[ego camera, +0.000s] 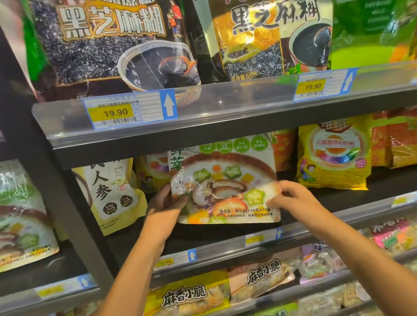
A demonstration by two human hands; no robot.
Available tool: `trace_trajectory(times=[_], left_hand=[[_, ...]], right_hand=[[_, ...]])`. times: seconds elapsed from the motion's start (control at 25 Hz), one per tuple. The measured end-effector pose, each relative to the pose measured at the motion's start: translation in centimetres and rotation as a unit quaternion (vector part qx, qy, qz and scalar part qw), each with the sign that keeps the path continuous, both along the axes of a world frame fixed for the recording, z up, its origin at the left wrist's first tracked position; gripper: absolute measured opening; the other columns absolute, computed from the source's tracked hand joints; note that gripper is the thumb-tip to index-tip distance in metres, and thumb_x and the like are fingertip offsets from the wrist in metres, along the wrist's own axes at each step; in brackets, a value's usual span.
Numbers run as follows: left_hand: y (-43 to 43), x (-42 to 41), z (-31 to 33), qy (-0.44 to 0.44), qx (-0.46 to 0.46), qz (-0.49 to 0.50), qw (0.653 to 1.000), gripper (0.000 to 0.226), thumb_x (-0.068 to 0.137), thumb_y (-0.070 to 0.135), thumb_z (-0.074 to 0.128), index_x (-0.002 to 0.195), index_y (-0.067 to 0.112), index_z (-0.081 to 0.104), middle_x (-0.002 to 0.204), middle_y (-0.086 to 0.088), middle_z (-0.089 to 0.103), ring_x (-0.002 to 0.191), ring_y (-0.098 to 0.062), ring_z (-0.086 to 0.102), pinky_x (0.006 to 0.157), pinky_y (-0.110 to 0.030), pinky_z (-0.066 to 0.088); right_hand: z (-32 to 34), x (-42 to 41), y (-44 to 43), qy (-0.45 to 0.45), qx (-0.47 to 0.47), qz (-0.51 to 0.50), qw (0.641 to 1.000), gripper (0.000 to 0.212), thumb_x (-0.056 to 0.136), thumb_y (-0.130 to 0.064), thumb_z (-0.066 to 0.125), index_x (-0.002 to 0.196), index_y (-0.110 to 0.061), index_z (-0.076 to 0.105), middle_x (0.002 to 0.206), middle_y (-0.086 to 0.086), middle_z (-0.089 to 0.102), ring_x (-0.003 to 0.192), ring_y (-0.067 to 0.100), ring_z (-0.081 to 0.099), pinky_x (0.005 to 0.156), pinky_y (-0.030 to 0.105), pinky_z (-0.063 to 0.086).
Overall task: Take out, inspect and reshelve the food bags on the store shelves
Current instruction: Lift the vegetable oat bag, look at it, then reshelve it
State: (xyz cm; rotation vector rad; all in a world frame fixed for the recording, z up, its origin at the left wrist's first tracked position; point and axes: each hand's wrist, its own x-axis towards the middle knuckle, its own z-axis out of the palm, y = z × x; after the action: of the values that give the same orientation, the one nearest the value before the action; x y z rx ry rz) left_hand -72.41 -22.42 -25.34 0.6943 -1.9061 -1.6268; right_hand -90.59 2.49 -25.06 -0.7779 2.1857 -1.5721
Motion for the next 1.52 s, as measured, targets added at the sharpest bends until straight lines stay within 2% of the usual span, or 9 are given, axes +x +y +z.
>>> trace_trajectory(times=[0.12,0.2,0.4,0.52,0.68,0.84,1.08,1.32,1.52], left_hand=[[1.1,1.9,0.2,0.001,0.01,0.026,1.0,0.064,0.074,0.04,0.082,0.134,0.027,0.064,0.134,-0.001,0.066,0.121,-0.02,0.065,0.106,-0.044,0.053],[1.7,3.1,0.2,-0.003,0.029,-0.006,1.0,0.072,0.066,0.051,0.081,0.132,0.03,0.062,0.135,0.001,0.067,0.121,-0.018,0.065,0.104,-0.044,0.055],[3.8,5.9,-0.5,-0.008,0.114,-0.065,0.991,0.027,0.096,0.031,0.074,0.118,0.022,0.062,0.111,-0.008,0.078,0.085,-0.012,0.078,0.065,-0.027,0.06],[4.5,7.1,-0.4,-0.007,0.152,-0.117,0.981,0.057,0.085,0.059,0.073,0.127,0.021,0.066,0.12,-0.006,0.078,0.102,-0.02,0.077,0.089,-0.043,0.06],[6.3,7.5,-0.4,-0.012,0.24,-0.179,0.954,0.039,0.089,0.052,0.061,0.111,0.027,0.082,0.119,-0.011,0.078,0.112,-0.028,0.074,0.102,-0.045,0.055],[9.3,7.9,-1.5,-0.025,0.283,-0.192,0.939,0.052,0.083,0.043,0.072,0.129,0.019,0.071,0.122,-0.016,0.076,0.115,-0.035,0.072,0.106,-0.053,0.053],[16.2,9.5,-4.3,-0.002,0.298,-0.162,0.941,0.041,0.094,0.022,0.07,0.135,0.013,0.066,0.122,-0.017,0.076,0.115,-0.039,0.072,0.107,-0.057,0.052],[21.2,14.1,-7.7,-0.002,0.32,-0.132,0.938,0.072,0.077,0.034,0.088,0.14,0.014,0.06,0.123,-0.019,0.075,0.111,-0.041,0.073,0.103,-0.063,0.053],[23.8,19.5,-8.5,-0.006,0.319,-0.098,0.942,0.044,0.092,0.024,0.073,0.135,0.02,0.064,0.12,-0.015,0.077,0.11,-0.04,0.074,0.1,-0.059,0.055]], right_hand=[[-0.4,2.7,1.1,-0.083,-0.066,-0.003,0.994,0.034,0.089,-0.018,0.067,0.103,0.012,0.06,0.112,0.034,0.069,0.097,0.04,0.07,0.087,0.059,0.053],[-0.5,5.0,2.1,-0.118,-0.094,-0.016,0.988,0.036,0.094,-0.023,0.069,0.109,0.009,0.063,0.112,0.031,0.072,0.093,0.036,0.072,0.081,0.05,0.053],[-0.6,11.0,4.2,-0.138,-0.11,-0.08,0.981,0.053,0.077,-0.04,0.081,0.117,-0.008,0.07,0.105,0.01,0.081,0.097,0.027,0.078,0.083,0.042,0.061],[-1.9,12.8,5.5,-0.15,-0.089,-0.116,0.978,0.059,0.064,-0.042,0.086,0.112,-0.012,0.071,0.1,0.006,0.082,0.094,0.026,0.078,0.086,0.044,0.061],[-4.1,14.5,8.2,-0.159,-0.072,-0.14,0.975,0.087,0.056,-0.044,0.092,0.13,-0.017,0.055,0.116,0.006,0.074,0.101,0.026,0.076,0.086,0.045,0.062],[-6.8,16.4,10.9,-0.141,-0.044,-0.182,0.972,0.118,0.048,-0.069,0.094,0.149,-0.035,0.042,0.133,-0.002,0.064,0.117,0.022,0.067,0.099,0.052,0.058],[-9.0,21.4,16.2,-0.149,-0.064,-0.227,0.96,0.073,0.079,-0.04,0.085,0.14,-0.031,0.047,0.126,-0.002,0.066,0.107,0.015,0.068,0.084,0.035,0.06],[-10.9,25.9,21.6,-0.136,-0.087,-0.22,0.962,0.079,0.074,-0.04,0.087,0.142,-0.032,0.048,0.124,-0.009,0.067,0.107,0.009,0.07,0.081,0.03,0.061],[-13.0,29.9,23.6,-0.153,-0.059,-0.205,0.965,0.07,0.079,-0.029,0.088,0.139,-0.023,0.051,0.12,-0.004,0.068,0.103,0.01,0.07,0.069,0.02,0.06]])
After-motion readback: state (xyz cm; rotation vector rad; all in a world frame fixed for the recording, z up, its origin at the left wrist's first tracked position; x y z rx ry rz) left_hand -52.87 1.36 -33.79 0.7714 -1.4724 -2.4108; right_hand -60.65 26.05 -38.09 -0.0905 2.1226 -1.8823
